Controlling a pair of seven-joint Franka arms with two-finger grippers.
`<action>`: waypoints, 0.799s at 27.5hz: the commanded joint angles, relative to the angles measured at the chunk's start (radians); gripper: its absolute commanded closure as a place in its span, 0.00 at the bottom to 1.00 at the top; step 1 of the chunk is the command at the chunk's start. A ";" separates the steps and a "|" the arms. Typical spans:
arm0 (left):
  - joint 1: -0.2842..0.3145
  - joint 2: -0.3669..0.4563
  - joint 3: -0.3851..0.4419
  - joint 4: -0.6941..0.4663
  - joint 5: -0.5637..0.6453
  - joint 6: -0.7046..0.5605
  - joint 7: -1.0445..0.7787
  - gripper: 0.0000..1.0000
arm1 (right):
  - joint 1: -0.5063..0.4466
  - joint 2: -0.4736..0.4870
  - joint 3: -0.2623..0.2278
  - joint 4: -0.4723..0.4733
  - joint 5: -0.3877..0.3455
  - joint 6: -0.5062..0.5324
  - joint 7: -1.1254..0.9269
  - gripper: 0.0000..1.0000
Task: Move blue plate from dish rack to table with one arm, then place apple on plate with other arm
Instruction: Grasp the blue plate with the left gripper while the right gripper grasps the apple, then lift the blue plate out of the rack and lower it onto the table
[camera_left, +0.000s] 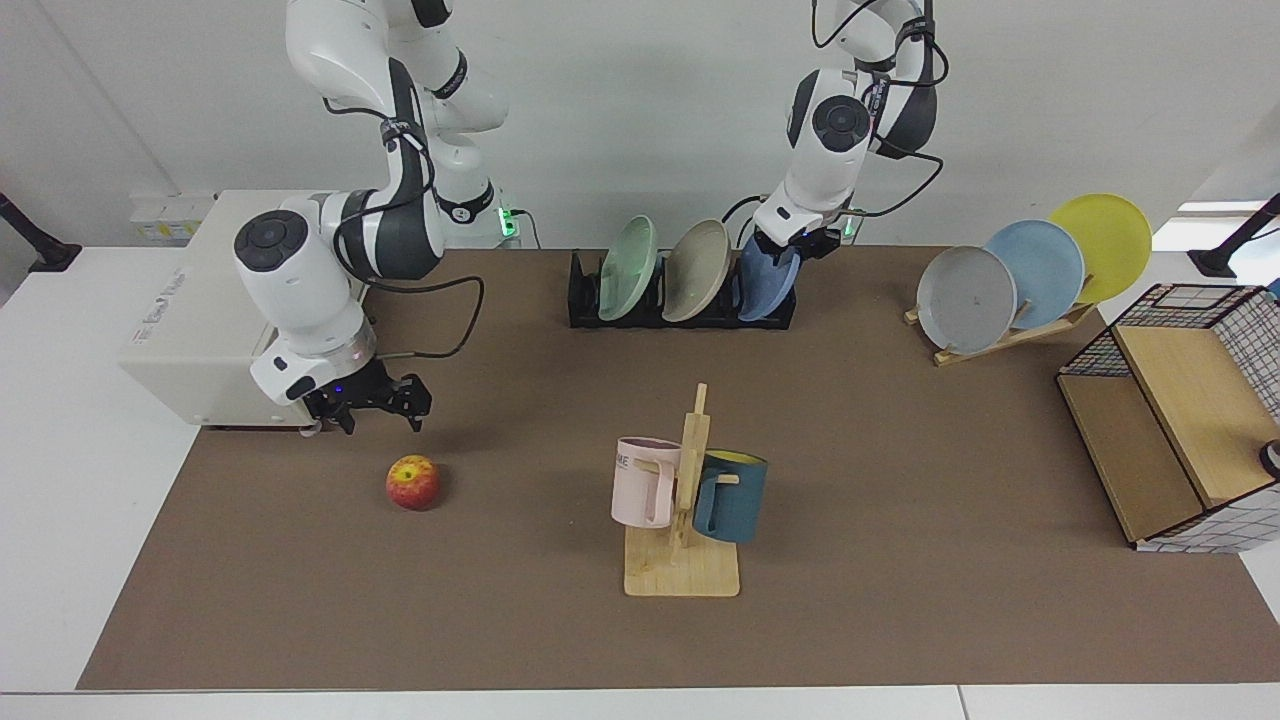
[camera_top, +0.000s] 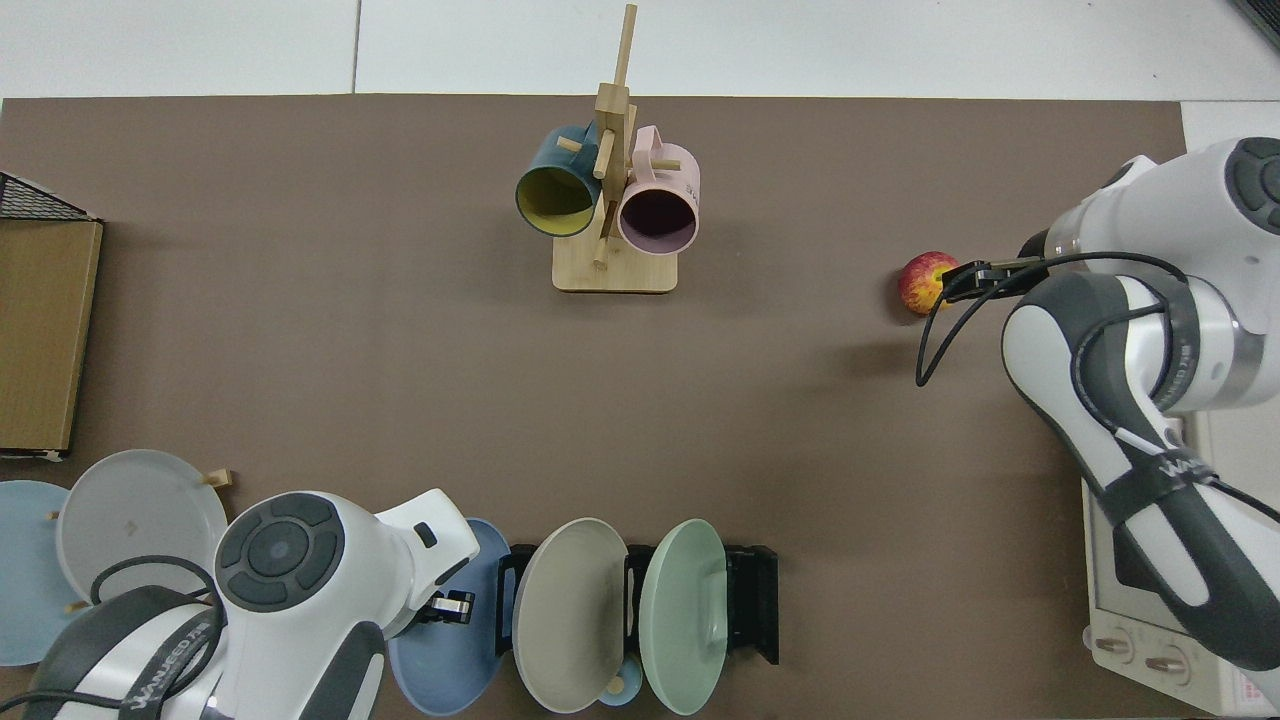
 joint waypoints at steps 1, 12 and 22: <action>0.016 -0.008 0.007 0.076 -0.011 -0.061 -0.001 1.00 | 0.029 0.077 0.000 0.025 -0.006 0.056 0.025 0.00; 0.069 -0.001 0.022 0.251 0.105 -0.109 -0.012 1.00 | 0.026 0.180 0.000 0.062 -0.021 0.096 0.013 0.00; 0.068 0.200 0.179 0.417 -0.049 -0.020 0.025 1.00 | 0.020 0.218 0.000 0.061 -0.026 0.152 0.012 0.00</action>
